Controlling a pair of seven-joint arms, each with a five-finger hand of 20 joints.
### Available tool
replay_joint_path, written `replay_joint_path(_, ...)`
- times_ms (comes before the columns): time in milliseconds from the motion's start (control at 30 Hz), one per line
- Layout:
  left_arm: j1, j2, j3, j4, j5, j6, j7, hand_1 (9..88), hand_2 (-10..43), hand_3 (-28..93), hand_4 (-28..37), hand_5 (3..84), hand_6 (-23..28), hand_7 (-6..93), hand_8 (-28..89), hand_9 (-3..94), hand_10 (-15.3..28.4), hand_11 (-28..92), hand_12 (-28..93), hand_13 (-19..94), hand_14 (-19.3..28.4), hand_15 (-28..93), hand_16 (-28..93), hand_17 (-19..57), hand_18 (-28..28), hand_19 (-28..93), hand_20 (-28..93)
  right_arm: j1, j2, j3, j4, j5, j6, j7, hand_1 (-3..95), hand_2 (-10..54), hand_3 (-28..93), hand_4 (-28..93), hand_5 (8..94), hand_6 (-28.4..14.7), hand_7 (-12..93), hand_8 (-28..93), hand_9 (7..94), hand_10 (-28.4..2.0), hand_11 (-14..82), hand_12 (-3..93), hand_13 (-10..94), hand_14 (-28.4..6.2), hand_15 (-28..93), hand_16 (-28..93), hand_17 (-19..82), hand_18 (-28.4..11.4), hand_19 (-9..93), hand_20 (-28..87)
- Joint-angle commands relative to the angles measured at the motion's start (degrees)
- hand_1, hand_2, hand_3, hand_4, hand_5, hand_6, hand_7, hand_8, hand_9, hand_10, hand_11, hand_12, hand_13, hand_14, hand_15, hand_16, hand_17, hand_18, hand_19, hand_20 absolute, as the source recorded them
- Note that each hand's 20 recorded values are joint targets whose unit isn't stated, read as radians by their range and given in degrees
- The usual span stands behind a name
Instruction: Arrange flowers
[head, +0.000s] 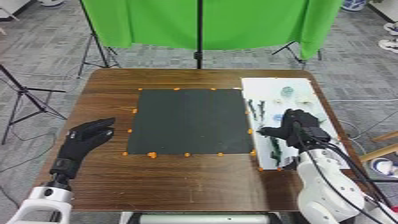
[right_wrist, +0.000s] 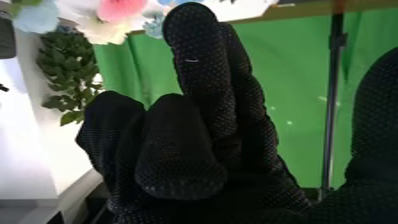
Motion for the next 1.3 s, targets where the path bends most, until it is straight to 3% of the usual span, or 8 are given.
replay_joint_path(33, 0.83, 0.01, -0.14, -0.23, 0.50, -0.89, -1.05, 34.0, -0.4, 62, -17.1, 49.0, 5.2, 12.5, -6, 48.9, 14.7, 21, 11, 41, 19.5, 24, -1, 7.5, 14.5, 19, 18, -1.38, 0.59, -0.71, 0.05, 0.97, -1.92, 0.92, 30.6, -9.5, 56, -28, 77.1, -7.0, 14, -7, 84.7, -16.0, 25.8, 26.5, 87, -3.0, 69, 45, 64, -16.6, 93, 68)
replay_joint_path(467, 0.53, 0.24, 0.01, -0.33, 1.36, -2.07, -2.14, 33.9, -0.1, 62, -17.1, 48.9, 5.3, 12.3, -6, 48.7, 14.7, 20, 11, 41, 19.6, 23, -1, 7.4, 14.6, 19, 18, -1.98, 0.69, -4.45, 2.36, 0.96, -4.00, 1.92, 35.7, -9.5, 56, -25, 78.8, -6.8, 15, -7, 86.5, -16.1, 26.6, 26.6, 90, -2.0, 67, 45, 67, -14.8, 93, 65)
replay_joint_path(800, 0.16, 0.22, -0.03, -0.24, 1.87, -2.89, -2.47, 33.9, 0.0, 62, -17.0, 48.8, 5.3, 12.3, -6, 48.6, 14.7, 20, 11, 41, 19.6, 23, -1, 7.3, 14.5, 19, 18, -2.43, -0.91, -6.37, 3.97, -0.36, -0.84, 2.53, 46.0, -9.5, 60, -23, 78.9, -6.4, 18, -5, 86.6, -15.3, 30.3, 28.3, 91, -1.0, 66, 45, 69, -13.0, 93, 63)
replay_joint_path(833, 0.15, 0.20, -0.04, -0.27, 1.96, -2.97, -2.58, 33.9, 0.0, 62, -17.1, 48.8, 5.3, 12.2, -6, 48.6, 14.8, 20, 11, 41, 19.6, 23, -1, 7.3, 14.5, 19, 18, -2.45, -1.17, -6.59, 4.24, -0.48, -0.24, 2.59, 48.8, -9.5, 58, -22, 78.6, -6.3, 19, 4, 86.5, -15.0, 31.2, 28.7, 91, -0.8, 66, 45, 69, -12.8, 93, 63)
replay_joint_path(900, 0.23, 0.13, -0.12, -0.34, 2.23, -3.10, -2.68, 34.0, 0.0, 62, -17.1, 48.8, 5.3, 12.2, -6, 48.6, 14.7, 20, 11, 41, 19.6, 23, -1, 7.3, 14.5, 19, 18, -2.64, -1.70, -7.00, 4.94, -0.51, 1.55, 2.32, 75.4, -9.5, 0, 15, 78.6, -6.1, 19, 18, 87.2, -13.5, 29.3, 36.2, 92, -0.5, 66, 45, 69, -12.0, 93, 62)
replay_joint_path(967, 0.20, 0.15, -0.16, -0.34, 2.27, -3.28, -2.81, 34.0, 0.0, 62, -17.2, 48.8, 5.3, 12.2, -6, 48.6, 14.7, 20, 11, 41, 19.6, 23, -1, 7.3, 14.5, 19, 18, -2.85, -2.19, -7.16, 5.46, -0.14, 2.61, 2.03, 88.9, -9.5, -24, 33, 78.5, -5.2, 22, 24, 88.4, -11.4, 26.7, 45.4, 93, 0.1, 65, 45, 70, -11.5, 93, 61)
replay_joint_path(1100, 0.11, 0.05, -0.33, -0.49, 2.86, -3.91, -3.31, 34.1, 0.0, 62, -17.2, 48.7, 5.3, 12.3, -6, 48.5, 14.7, 20, 11, 40, 19.6, 23, -1, 7.0, 14.6, 19, 18, -3.47, -2.76, -6.49, 5.93, 0.92, 4.26, 1.29, 94.0, -9.5, -28, 43, 78.9, -4.1, 27, 25, 88.7, -10.1, 30.2, 49.7, 94, 1.1, 65, 45, 71, -10.7, 93, 59)
replay_joint_path(1300, 0.30, 0.08, -0.70, -0.63, 2.79, -3.84, -3.50, 34.3, 0.2, 61, -17.1, 48.5, 5.3, 12.3, -6, 48.2, 14.7, 20, 11, 40, 19.7, 23, 0, 6.7, 14.8, 19, 18, -4.16, -2.85, -2.33, 3.47, 4.01, 9.54, 0.63, 94.2, -9.5, -28, 46, 79.4, -3.9, 28, 25, 88.3, -10.2, 34.5, 49.2, 94, 1.4, 66, 41, 73, -10.0, 93, 56)
